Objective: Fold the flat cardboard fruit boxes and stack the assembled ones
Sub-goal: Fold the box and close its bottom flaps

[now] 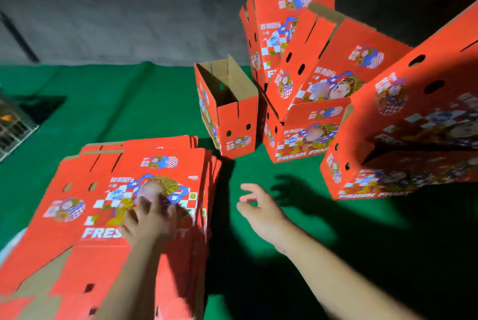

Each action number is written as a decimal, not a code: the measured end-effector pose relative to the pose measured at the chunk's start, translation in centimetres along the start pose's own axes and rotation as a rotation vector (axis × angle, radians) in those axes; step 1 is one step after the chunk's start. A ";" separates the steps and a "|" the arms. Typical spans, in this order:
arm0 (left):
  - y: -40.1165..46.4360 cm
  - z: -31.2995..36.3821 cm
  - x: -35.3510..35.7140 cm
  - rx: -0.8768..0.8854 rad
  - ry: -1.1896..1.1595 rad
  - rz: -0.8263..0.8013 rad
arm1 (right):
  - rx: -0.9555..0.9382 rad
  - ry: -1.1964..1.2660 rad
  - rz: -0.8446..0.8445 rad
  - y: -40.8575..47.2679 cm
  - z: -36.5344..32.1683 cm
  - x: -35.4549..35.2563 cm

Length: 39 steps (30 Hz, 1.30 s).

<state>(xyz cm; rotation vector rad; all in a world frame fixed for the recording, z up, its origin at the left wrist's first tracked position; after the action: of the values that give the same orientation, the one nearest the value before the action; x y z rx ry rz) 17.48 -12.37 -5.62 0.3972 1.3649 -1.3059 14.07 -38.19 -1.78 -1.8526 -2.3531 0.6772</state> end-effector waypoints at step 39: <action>-6.7 8.5 -1.0 0.561 -1.344 -0.637 | 0.047 0.228 0.363 -7.0 3.1 -14.8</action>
<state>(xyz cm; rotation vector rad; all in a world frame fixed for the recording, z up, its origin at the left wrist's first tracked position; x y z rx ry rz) 16.19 -21.25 0.53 -0.5687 -0.0665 -1.8970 10.73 -54.22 1.26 -2.2256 -1.8682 0.5087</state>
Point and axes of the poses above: each hand's wrist, its own y-axis towards the middle knuckle, its own x-axis out of the palm, z = x × y, the point moved 2 cm from there along y, towards the middle knuckle, and after that the axes turned 14 degrees about -z, right-handed, at the moved point
